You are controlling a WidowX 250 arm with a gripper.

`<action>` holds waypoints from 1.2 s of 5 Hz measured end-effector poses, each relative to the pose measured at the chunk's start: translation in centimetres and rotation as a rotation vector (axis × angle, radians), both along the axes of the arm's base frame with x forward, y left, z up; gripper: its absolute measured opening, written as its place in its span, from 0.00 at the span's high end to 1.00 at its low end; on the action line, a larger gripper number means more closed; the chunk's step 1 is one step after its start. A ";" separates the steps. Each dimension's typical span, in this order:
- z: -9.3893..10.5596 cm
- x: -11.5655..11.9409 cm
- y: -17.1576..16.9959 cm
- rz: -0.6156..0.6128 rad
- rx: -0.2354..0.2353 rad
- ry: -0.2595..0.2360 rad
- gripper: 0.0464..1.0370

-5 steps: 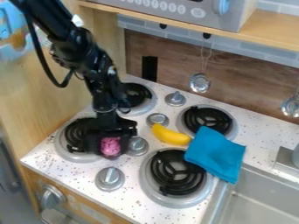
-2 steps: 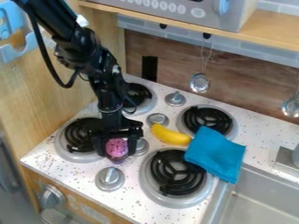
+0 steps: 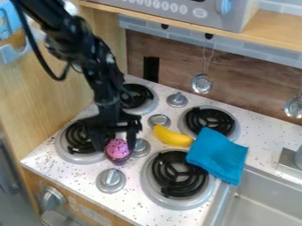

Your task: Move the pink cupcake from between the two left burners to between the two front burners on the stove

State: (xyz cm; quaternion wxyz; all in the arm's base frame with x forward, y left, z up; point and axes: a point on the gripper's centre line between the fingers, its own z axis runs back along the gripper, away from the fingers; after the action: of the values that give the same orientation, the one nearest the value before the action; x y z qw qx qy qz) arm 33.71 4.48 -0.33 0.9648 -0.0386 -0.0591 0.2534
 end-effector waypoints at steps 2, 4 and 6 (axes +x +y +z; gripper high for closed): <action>6.9 -3.6 2.3 -0.072 0.032 -0.112 0.04; 9.8 -5.4 3.3 -0.119 0.063 -0.102 0.04; 9.8 -5.4 3.4 -0.118 0.065 -0.103 0.04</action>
State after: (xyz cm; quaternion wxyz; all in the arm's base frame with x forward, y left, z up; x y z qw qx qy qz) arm 28.30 7.85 9.50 0.9744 -0.0237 -0.1146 0.1918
